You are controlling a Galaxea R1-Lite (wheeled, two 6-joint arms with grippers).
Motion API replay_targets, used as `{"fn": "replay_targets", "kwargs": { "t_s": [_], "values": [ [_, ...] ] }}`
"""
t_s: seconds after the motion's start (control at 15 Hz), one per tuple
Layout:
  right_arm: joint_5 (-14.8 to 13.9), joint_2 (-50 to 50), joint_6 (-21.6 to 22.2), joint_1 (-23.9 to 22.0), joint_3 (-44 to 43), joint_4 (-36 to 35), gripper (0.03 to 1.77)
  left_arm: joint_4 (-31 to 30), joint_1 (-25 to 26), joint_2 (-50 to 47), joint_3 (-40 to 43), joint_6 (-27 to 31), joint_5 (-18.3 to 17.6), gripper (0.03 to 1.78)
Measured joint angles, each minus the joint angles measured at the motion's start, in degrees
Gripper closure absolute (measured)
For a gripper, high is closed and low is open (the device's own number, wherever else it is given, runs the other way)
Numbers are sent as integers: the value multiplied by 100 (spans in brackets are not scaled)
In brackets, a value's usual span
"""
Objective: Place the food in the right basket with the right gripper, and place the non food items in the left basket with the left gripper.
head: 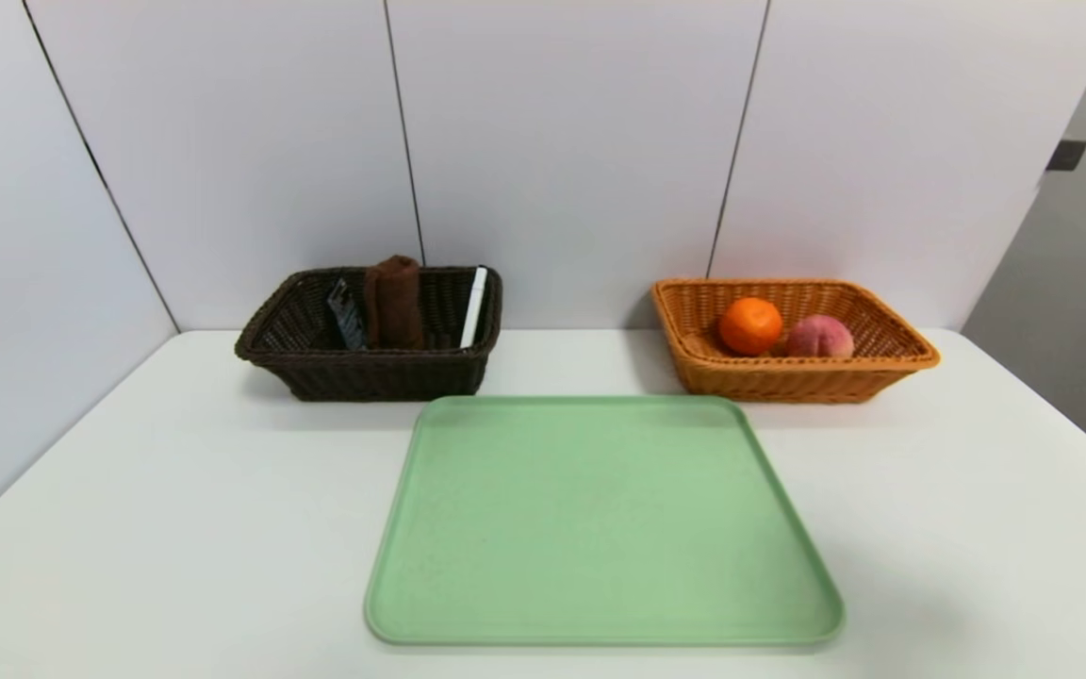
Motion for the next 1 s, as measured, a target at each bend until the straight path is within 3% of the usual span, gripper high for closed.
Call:
{"fn": "replay_targets", "kwargs": {
  "t_s": [0.2,0.4,0.67,0.87,1.0],
  "values": [
    [-33,-1395,-41,-321,1293,-668,10,134,13,-586,339,169,-20,12],
    [-57,-2597,-223,-574,2068,-822,10,138,99,-1251,798,444,-55,12],
    [50,-4223,-1050,-990,2985,-939,10,94,247,-2160,1395,617,-267,12],
    [551,-5279,-1857,-1053,3551,-1208,10,-278,269,-2659,1907,802,-483,12],
    [1213,-5586,-2250,-1067,4063,-1773,10,-907,271,-2786,2309,791,-623,12]
  ]
}}
